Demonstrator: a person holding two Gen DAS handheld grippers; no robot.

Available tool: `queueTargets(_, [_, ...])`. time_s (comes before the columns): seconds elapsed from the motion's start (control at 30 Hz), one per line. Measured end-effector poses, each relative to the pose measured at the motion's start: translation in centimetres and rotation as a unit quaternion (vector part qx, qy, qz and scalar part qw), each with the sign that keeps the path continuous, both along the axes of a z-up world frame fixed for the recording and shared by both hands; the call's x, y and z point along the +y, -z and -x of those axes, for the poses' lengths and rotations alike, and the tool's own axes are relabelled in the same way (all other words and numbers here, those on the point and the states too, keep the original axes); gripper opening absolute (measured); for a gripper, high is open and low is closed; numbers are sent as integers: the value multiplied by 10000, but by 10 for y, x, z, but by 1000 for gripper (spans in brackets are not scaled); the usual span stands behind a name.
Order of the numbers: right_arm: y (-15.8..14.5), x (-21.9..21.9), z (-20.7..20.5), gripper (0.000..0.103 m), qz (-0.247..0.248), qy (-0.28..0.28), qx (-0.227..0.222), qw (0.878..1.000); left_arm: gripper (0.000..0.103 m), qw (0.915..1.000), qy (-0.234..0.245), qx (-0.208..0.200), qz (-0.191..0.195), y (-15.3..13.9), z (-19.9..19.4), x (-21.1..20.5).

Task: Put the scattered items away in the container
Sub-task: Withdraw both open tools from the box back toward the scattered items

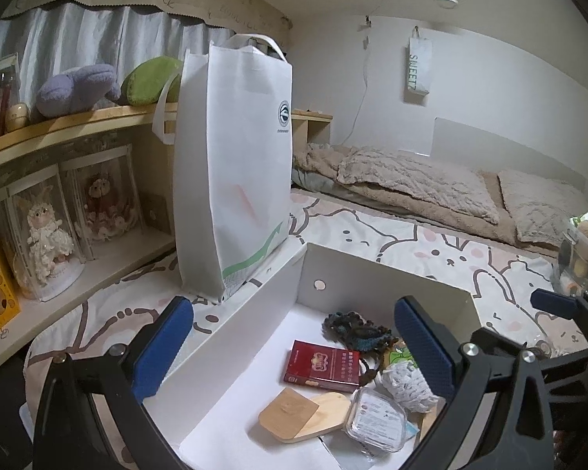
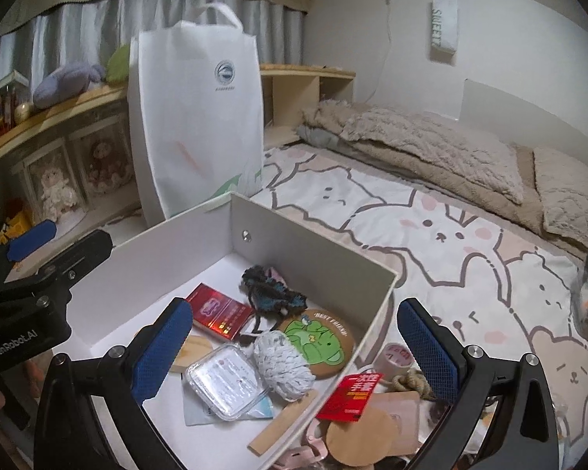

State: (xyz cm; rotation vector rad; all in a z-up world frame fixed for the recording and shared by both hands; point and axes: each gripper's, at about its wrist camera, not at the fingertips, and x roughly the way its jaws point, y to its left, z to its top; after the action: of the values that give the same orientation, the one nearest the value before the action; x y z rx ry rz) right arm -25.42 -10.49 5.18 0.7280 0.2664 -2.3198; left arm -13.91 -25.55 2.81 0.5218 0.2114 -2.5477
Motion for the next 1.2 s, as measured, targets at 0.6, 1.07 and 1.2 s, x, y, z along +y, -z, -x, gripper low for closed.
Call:
queueTargets(0.6, [-49,106,-24,103,321,750,900,9926,103,9973,681,223,155,-20,1,43])
queueTargets(1.07, [-46,201,-37,103,270,1549,1106,9813,103,9895,1409,237,224,-24,17,96])
queueTargets(1.2, [-45,222,-41,103,244,1751,1130,9777,103,9858,1644,288,198,-26,21,112])
